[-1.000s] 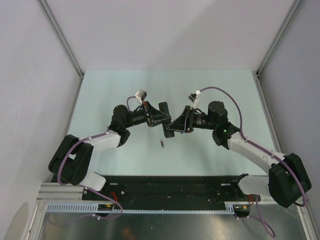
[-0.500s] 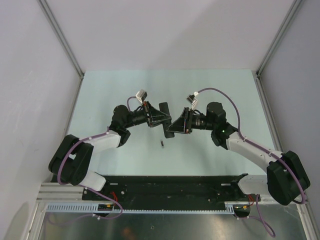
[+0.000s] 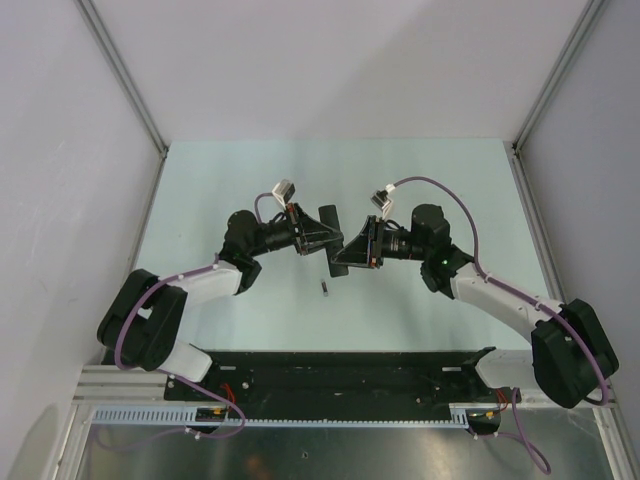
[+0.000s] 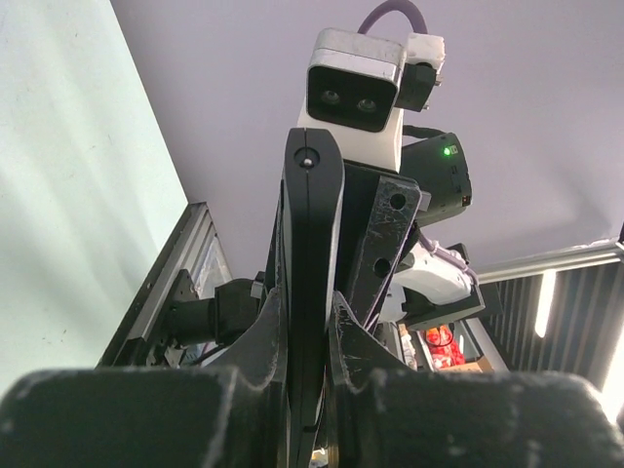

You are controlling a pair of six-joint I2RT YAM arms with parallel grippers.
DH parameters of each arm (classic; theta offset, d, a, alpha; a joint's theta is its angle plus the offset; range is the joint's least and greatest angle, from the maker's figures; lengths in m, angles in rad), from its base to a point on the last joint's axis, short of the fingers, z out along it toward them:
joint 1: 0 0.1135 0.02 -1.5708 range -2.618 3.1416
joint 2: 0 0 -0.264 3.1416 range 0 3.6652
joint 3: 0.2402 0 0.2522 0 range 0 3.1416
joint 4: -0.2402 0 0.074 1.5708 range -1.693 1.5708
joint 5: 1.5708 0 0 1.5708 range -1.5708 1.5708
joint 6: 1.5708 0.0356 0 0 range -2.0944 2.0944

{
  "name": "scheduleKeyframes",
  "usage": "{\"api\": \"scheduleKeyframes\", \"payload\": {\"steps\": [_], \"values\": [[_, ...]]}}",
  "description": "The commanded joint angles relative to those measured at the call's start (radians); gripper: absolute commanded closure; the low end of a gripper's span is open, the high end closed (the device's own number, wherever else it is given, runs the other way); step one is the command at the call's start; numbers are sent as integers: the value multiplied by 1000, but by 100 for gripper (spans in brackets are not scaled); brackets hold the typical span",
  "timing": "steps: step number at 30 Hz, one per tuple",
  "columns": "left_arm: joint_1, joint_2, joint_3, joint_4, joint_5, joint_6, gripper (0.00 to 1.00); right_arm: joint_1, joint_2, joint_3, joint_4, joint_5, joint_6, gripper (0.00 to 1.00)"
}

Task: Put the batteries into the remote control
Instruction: Load the battery cover into the remote control.

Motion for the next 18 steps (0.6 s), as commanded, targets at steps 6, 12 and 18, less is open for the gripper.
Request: {"api": "scheduleKeyframes", "payload": {"steps": [6, 12, 18], "values": [[-20, -43, 10, 55, 6, -16, 100, -6, 8, -2, -15, 2, -17, 86], [-36, -54, 9, 57, 17, -12, 100, -9, 25, -2, 15, -4, 9, 98], [-67, -73, -2, 55, 24, -3, 100, -28, 34, -2, 38, -8, 34, 100]]}}
